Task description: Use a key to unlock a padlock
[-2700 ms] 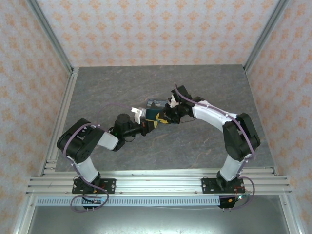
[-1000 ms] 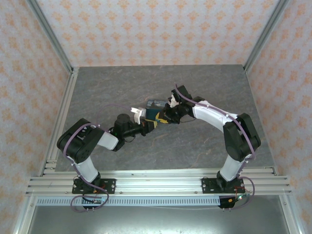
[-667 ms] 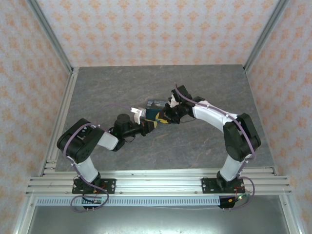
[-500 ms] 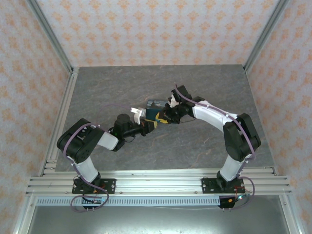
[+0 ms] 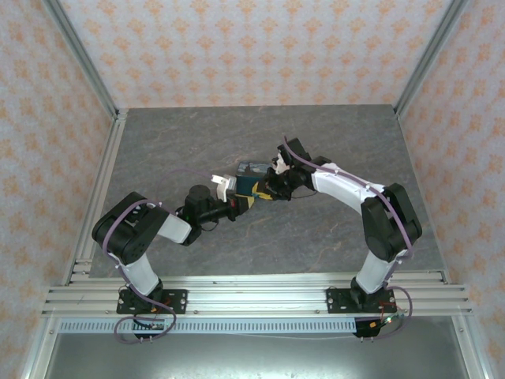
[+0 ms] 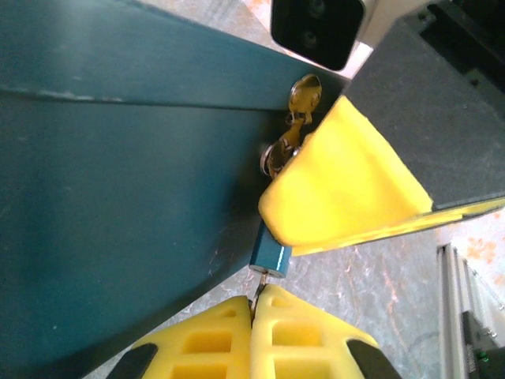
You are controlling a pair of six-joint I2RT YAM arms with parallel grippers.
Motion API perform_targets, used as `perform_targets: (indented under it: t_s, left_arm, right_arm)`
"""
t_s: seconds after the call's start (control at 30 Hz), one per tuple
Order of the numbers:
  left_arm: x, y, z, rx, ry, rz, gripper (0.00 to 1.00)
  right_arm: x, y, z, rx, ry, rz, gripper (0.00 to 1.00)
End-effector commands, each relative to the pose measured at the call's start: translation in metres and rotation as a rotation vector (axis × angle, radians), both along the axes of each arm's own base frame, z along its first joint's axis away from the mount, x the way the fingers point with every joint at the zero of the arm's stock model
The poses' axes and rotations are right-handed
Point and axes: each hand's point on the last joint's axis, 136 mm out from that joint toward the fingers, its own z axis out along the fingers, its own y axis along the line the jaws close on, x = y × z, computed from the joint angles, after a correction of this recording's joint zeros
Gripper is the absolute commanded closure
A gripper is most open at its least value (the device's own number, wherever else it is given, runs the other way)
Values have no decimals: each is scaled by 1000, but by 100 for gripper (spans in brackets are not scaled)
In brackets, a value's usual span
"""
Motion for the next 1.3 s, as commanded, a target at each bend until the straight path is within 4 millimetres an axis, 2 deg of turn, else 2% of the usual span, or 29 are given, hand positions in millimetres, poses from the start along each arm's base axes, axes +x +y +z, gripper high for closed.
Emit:
perform_targets:
  t_s: [0.0, 0.23, 0.47, 0.6, 0.87, 1.07, 1.27]
  left_arm:
    - [-1, 3, 6, -2, -30, 3, 100]
    - [1, -5, 19, -9, -59, -7, 100]
    - [-2, -30, 40, -17, -116, -25, 100]
    - [-4, -40, 42, 10, -156, -9, 100]
    - [-17, -51, 33, 152, -252, 29, 100]
    - [-32, -60, 11, 359, -330, 17, 100]
    - [-49, -76, -2, 584, -474, -25, 100]
  right_arm:
    - [-3, 3, 21, 41, -30, 15, 100]
    - [-5, 4, 17, 55, -14, 8, 100]
    - [-9, 4, 7, 67, 14, -5, 100]
    - [-12, 5, 3, 66, 25, -2, 100]
    - [-15, 5, -7, 57, 51, -5, 100]
    - [-19, 3, -10, 45, 73, -6, 100]
    - [-22, 2, -13, 38, 108, -2, 100]
